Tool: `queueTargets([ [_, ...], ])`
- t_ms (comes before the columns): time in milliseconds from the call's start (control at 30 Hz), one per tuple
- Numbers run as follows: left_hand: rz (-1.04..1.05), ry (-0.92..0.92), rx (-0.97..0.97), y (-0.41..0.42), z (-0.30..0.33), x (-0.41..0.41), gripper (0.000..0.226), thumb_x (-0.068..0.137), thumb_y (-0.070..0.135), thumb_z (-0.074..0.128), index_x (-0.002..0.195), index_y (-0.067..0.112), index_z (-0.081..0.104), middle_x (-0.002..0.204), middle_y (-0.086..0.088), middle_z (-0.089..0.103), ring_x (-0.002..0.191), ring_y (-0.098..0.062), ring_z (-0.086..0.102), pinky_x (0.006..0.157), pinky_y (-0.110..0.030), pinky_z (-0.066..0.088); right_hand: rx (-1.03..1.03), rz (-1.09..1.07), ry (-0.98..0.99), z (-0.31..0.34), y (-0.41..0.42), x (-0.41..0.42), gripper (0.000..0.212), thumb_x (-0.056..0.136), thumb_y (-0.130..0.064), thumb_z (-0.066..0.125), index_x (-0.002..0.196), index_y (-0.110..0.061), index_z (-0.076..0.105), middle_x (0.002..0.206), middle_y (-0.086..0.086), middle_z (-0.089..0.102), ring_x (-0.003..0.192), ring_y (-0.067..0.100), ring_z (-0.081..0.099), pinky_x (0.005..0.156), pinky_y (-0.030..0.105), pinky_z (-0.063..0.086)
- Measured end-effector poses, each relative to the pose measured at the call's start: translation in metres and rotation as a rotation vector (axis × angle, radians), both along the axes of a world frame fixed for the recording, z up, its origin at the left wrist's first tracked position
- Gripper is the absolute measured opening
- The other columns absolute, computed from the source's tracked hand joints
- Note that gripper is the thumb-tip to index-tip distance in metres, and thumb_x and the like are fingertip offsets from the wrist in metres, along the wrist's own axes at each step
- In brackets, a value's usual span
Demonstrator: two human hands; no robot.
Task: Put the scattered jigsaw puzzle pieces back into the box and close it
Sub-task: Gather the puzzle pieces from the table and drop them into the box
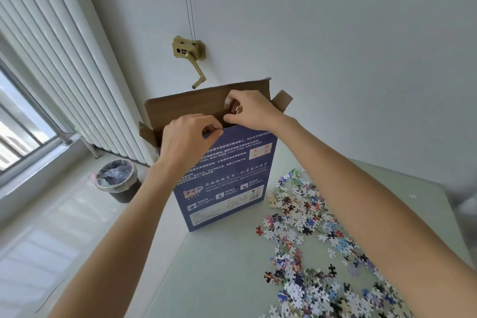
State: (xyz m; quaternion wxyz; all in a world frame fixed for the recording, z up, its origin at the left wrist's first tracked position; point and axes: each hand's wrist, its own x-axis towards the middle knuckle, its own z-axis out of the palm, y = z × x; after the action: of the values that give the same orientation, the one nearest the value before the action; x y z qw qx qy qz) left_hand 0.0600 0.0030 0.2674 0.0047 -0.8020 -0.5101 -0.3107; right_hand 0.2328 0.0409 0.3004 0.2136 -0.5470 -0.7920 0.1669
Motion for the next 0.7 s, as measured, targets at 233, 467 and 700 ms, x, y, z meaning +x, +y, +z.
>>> queueTargets([
  [233,0.011,0.016,-0.008,-0.002,0.001,0.001,0.01,0.087,0.032,0.063,0.091,0.03,0.071,0.084,0.01,0.068,0.072,-0.006,0.057,0.057,-0.022,0.046,0.143,-0.064,0.168,-0.02,-0.01,0.007,0.011,0.08,-0.018,0.072,0.086,-0.016,0.062,0.086,-0.002,0.065,0.076,0.01,0.06,0.071,0.024,0.048],
  [467,0.005,0.016,-0.008,-0.006,0.003,0.002,0.009,0.086,0.031,0.063,0.09,0.029,0.071,0.084,0.009,0.068,0.074,-0.009,0.06,0.058,-0.023,0.047,0.199,-0.103,0.157,-0.021,-0.01,0.01,0.008,0.076,-0.029,0.074,0.077,-0.021,0.071,0.086,-0.005,0.063,0.079,0.011,0.056,0.066,0.03,0.047],
  [700,0.012,0.013,0.019,-0.006,0.002,0.003,0.012,0.087,0.033,0.062,0.094,0.028,0.071,0.086,0.008,0.069,0.076,-0.01,0.06,0.058,-0.02,0.041,0.264,-0.118,0.006,-0.016,-0.01,0.008,0.023,0.077,-0.041,0.071,0.092,-0.023,0.069,0.091,-0.005,0.057,0.083,0.011,0.052,0.059,0.02,0.038],
])
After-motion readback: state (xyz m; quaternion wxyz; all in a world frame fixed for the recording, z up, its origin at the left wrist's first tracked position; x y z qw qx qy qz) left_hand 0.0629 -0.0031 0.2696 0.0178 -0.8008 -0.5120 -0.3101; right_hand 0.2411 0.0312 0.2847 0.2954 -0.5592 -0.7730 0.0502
